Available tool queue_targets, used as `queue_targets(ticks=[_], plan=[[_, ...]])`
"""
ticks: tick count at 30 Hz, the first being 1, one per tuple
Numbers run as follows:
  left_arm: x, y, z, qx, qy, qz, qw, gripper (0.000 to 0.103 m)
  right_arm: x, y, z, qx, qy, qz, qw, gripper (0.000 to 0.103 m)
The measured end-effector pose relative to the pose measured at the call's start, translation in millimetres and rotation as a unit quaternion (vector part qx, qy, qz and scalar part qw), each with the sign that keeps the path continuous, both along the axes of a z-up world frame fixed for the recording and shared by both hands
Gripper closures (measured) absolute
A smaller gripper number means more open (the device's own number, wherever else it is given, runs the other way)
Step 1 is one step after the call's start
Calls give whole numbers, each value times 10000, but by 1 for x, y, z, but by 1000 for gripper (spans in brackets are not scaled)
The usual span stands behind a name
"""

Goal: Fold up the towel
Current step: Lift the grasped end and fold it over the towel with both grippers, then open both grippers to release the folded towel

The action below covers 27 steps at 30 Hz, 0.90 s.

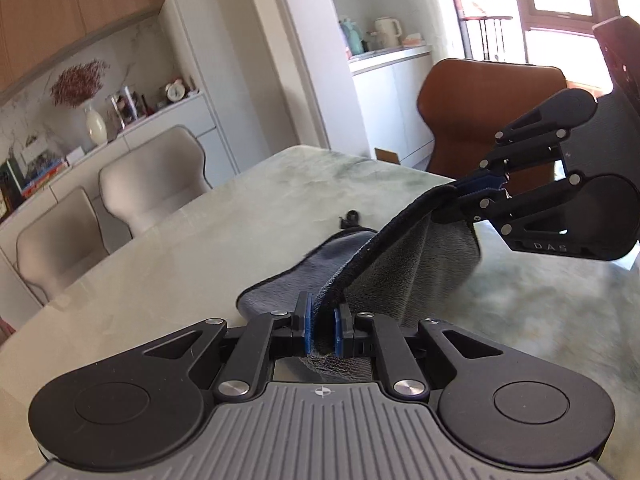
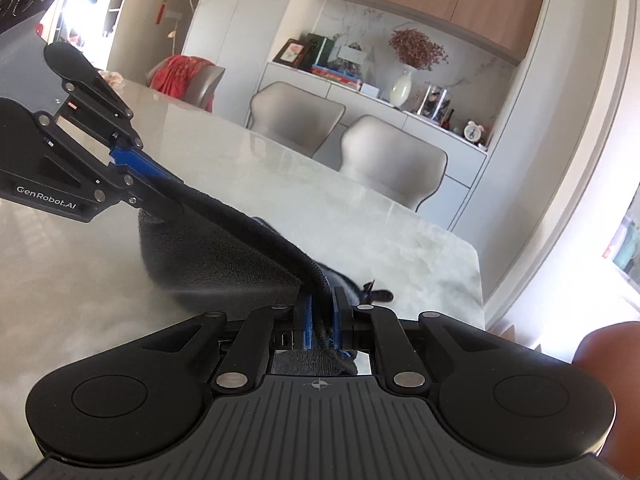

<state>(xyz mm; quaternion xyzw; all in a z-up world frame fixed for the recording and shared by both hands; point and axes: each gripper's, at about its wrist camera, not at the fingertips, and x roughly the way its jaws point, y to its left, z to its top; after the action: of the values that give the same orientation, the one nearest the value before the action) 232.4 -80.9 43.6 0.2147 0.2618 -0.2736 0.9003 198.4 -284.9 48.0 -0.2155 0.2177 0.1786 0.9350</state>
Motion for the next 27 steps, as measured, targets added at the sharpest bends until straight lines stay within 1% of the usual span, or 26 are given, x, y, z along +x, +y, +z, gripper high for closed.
queue_targets(ticks=[5,11,15,20,22,25,26,27], plan=[[55,-1,-12,26,351,227,9991,93,49,5,-8,-77,337,-22,9994,93],[108,-4,-30,243,643,366,9970,92,94,17,-24,-380,635,-45,9972,93],[128,-6,-40,339,850,413,9950,91,110,20,-33,-426,797,-139,9958,93],[137,-9,-50,389,894,435,9943,89,122,23,-42,-523,888,-225,9944,93],[139,-10,-53,420,891,455,9941,83,125,22,-45,-510,961,-281,9937,92],[138,-10,-59,598,709,529,9943,72,127,20,-46,-458,1016,-321,9933,90],[138,-9,-59,657,599,571,9944,64,127,19,-46,-455,1001,-331,9934,88],[137,-8,-59,676,475,625,9946,61,128,18,-46,-458,970,-366,9936,84]])
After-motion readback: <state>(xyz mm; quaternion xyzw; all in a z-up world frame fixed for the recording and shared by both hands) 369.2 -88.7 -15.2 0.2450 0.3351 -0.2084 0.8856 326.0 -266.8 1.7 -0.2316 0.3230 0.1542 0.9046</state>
